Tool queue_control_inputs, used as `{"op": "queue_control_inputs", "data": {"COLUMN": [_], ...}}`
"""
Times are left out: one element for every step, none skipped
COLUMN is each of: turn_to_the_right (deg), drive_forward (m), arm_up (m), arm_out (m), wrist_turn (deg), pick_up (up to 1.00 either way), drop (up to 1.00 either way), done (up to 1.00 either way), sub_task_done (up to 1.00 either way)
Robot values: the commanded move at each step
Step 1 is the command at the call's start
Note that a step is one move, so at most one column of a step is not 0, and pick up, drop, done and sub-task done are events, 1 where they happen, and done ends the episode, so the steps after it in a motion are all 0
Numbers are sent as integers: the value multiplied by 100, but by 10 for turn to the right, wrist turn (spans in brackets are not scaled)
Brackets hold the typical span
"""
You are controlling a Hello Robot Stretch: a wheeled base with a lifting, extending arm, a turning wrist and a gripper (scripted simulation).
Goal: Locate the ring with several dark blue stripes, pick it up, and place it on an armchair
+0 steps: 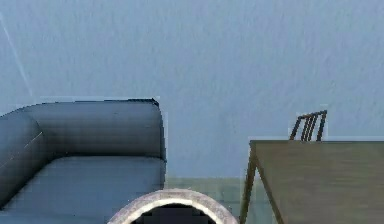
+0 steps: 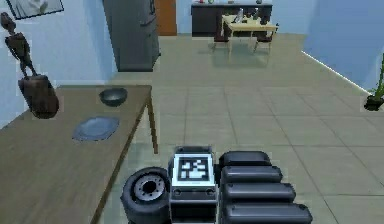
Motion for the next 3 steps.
{"op": "queue_control_inputs", "data": {"turn_to_the_right": [0, -450, -450], "drive_forward": [100, 0, 0], "arm_up": [0, 0, 0], "arm_out": [0, 0, 0], "wrist_turn": [0, 0, 0], "pick_up": [0, 0, 0], "drop": [0, 0, 0], "done": [0, 0, 0], "sub_task_done": [0, 0, 0]}}
